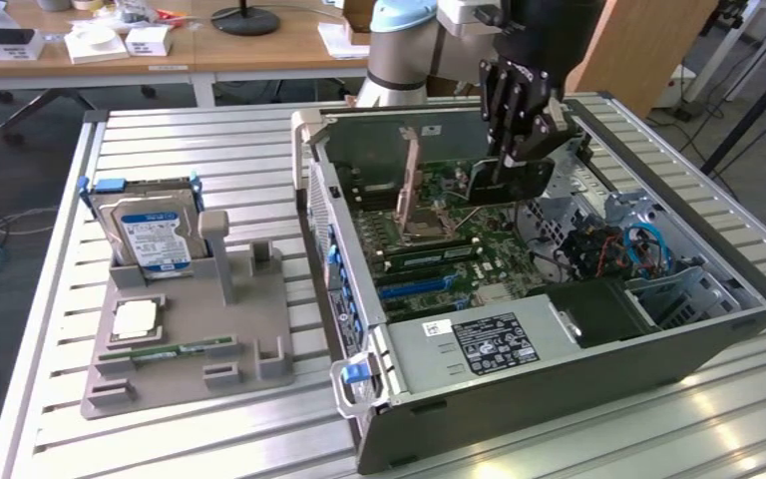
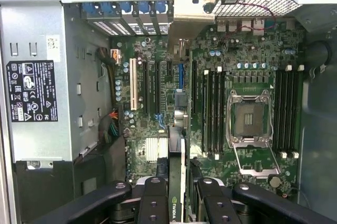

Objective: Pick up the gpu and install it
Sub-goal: 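Insert the gpu into the slot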

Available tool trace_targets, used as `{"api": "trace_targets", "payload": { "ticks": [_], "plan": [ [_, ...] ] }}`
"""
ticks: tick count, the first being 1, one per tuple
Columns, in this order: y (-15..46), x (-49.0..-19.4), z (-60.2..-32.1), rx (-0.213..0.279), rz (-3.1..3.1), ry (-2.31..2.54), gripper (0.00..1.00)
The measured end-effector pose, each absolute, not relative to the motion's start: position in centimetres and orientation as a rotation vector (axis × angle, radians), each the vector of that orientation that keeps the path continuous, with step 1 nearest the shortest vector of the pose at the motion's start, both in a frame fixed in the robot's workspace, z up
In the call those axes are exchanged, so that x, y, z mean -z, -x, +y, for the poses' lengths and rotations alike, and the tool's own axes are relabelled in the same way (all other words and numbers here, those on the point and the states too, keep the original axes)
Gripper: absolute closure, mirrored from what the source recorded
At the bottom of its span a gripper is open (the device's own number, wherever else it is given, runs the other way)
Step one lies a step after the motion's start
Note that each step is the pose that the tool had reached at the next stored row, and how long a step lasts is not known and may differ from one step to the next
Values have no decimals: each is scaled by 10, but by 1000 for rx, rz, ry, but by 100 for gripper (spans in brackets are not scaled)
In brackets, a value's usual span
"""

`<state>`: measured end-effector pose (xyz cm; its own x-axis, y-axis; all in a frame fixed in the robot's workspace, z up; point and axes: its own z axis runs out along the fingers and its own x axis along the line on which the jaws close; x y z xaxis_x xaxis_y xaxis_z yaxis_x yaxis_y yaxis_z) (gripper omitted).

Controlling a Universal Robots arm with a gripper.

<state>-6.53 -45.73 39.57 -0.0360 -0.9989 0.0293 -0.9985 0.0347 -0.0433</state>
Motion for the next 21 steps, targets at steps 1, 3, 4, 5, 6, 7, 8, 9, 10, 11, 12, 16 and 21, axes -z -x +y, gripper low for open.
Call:
{"api": "trace_targets", "payload": {
  "ticks": [1, 3, 4, 5, 6, 7, 8, 9, 10, 11, 12, 16, 21],
  "plan": [
    [65, -396, -457, 81, 2255, 2173, 74],
    [65, -395, -457, 81, 2261, 2167, 74],
    [65, -395, -457, 81, 2262, 2166, 74],
    [65, -395, -457, 81, 2262, 2166, 74],
    [65, -395, -457, 81, 2262, 2166, 74],
    [65, -395, -457, 81, 2262, 2166, 74],
    [65, -395, -457, 81, 2262, 2166, 74],
    [65, -395, -457, 81, 2262, 2166, 74],
    [65, -395, -457, 81, 2262, 2166, 74],
    [65, -395, -457, 81, 2263, 2165, 74],
    [65, -395, -457, 81, 2265, 2164, 74],
    [64, -395, -457, 76, 2270, 2162, 74],
    [63, -395, -457, 53, 2282, 2173, 74]
  ]
}}
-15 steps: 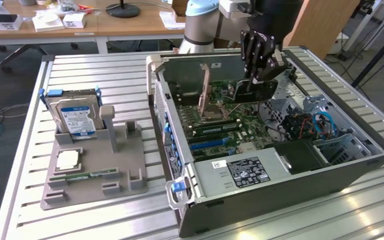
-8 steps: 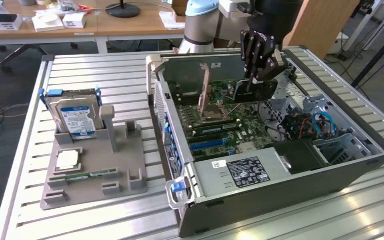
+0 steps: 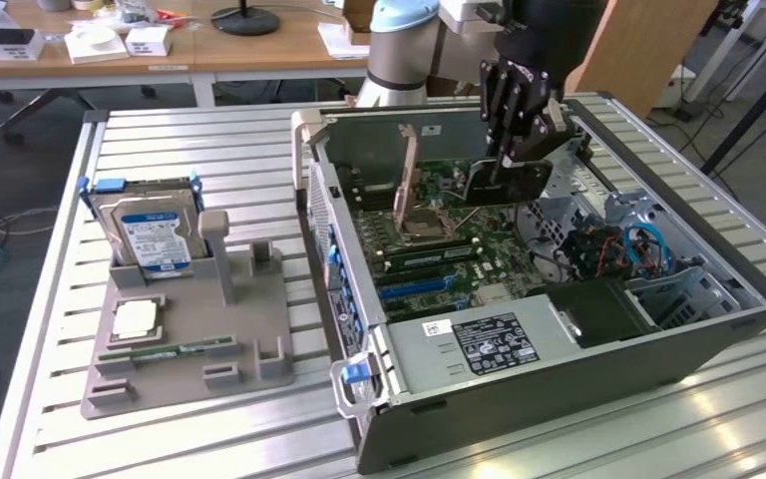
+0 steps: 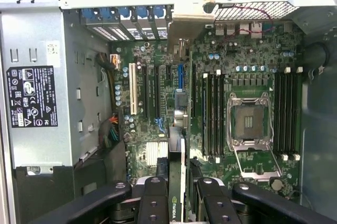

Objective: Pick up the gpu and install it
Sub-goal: 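Insert the gpu into the slot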

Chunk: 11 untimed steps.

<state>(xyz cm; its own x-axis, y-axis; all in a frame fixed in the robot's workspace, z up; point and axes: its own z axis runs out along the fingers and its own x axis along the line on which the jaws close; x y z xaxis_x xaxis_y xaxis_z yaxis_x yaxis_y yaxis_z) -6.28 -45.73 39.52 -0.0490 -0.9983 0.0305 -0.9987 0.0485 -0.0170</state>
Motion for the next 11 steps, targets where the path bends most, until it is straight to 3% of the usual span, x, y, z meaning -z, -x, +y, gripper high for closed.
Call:
{"api": "trace_targets", "payload": {
  "ticks": [11],
  "plan": [
    [62, -395, -454, -48, -2266, -2158, 74]
  ]
}}
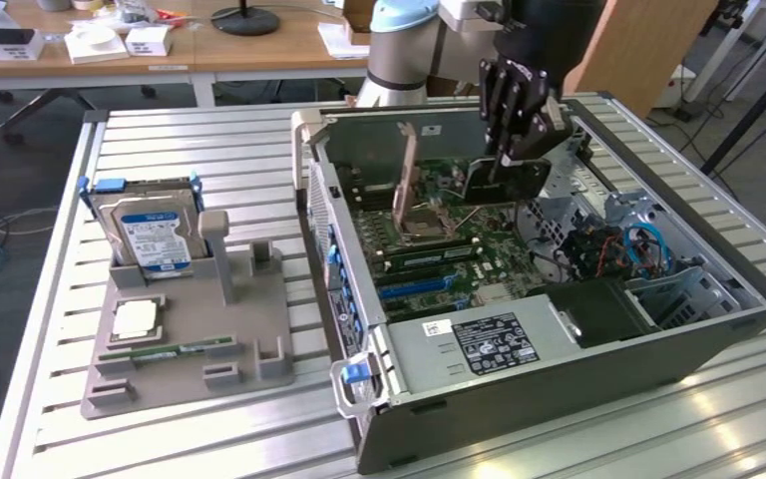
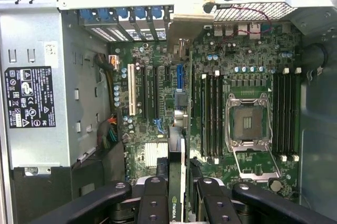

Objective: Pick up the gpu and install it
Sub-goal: 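Insert the gpu into the slot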

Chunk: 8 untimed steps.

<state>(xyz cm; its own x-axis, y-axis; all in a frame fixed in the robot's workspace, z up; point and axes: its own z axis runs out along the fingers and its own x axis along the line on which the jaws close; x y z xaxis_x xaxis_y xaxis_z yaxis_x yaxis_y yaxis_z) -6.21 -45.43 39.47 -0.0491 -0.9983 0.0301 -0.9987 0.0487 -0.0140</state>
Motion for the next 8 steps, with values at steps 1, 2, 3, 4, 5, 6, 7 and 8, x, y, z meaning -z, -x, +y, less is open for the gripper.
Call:
{"api": "trace_targets", "payload": {
  "ticks": [1, 2, 3, 4, 5, 6, 7, 8],
  "plan": [
    [62, -395, -453, -48, -2266, -2158, 74],
    [62, -394, -452, -48, -2266, -2158, 74],
    [62, -394, -451, -47, -2267, -2158, 74],
    [62, -394, -450, -46, -2267, -2159, 74],
    [62, -394, -449, -44, -2268, -2160, 74],
    [62, -394, -449, -44, -2268, -2160, 74],
    [62, -394, -449, -44, -2268, -2160, 74],
    [62, -394, -449, -43, -2268, -2160, 74]
  ]
}}
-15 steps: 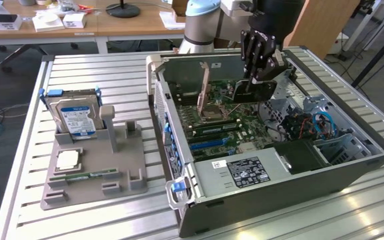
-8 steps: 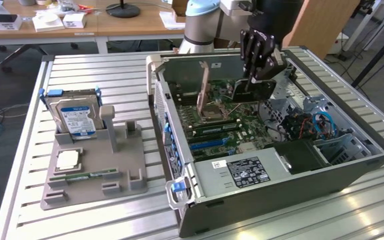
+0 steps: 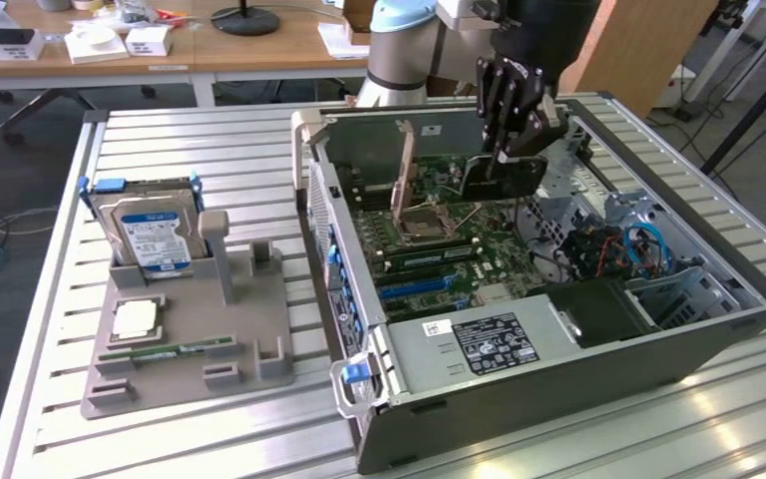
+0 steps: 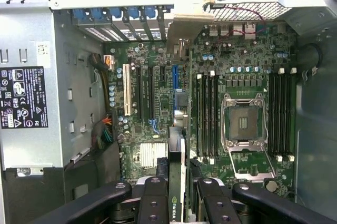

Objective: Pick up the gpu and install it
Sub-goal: 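Insert the gpu into the slot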

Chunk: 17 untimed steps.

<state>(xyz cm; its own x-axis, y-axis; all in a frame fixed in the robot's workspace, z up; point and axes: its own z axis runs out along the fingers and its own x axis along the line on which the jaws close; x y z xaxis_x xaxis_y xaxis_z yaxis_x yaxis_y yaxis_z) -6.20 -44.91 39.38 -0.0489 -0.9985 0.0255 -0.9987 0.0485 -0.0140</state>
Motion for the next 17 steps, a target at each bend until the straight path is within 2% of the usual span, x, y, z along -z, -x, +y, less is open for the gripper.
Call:
{"api": "trace_targets", "payload": {
  "ticks": [17],
  "plan": [
    [63, -377, -449, -6, -2286, -2177, 74]
  ]
}}
